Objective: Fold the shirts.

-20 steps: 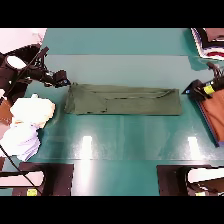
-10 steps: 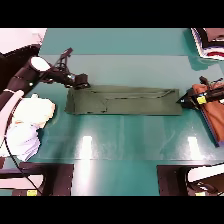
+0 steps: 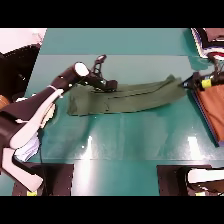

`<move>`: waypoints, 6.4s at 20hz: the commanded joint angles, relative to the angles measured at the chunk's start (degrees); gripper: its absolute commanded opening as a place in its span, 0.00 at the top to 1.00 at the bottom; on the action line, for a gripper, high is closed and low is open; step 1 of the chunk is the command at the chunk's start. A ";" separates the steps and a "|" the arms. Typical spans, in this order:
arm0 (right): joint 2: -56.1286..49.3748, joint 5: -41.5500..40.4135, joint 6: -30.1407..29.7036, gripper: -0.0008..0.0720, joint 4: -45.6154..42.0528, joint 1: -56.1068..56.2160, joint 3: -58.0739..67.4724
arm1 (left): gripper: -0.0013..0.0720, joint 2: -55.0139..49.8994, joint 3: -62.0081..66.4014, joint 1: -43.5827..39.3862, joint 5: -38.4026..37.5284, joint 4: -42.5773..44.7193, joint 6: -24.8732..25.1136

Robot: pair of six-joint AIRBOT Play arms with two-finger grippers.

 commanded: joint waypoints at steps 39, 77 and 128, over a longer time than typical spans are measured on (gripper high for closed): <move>-2.45 -14.36 10.60 0.23 -7.98 33.81 -3.56 | 0.95 20.00 17.59 29.00 -26.97 22.99 -0.72; 9.35 -17.31 8.44 0.97 -6.51 -22.95 -0.72 | 0.95 19.93 17.57 3.15 -14.34 14.82 1.84; 25.20 -12.09 12.15 0.97 -17.55 23.50 0.68 | 0.95 19.93 17.59 3.19 -13.64 15.65 3.34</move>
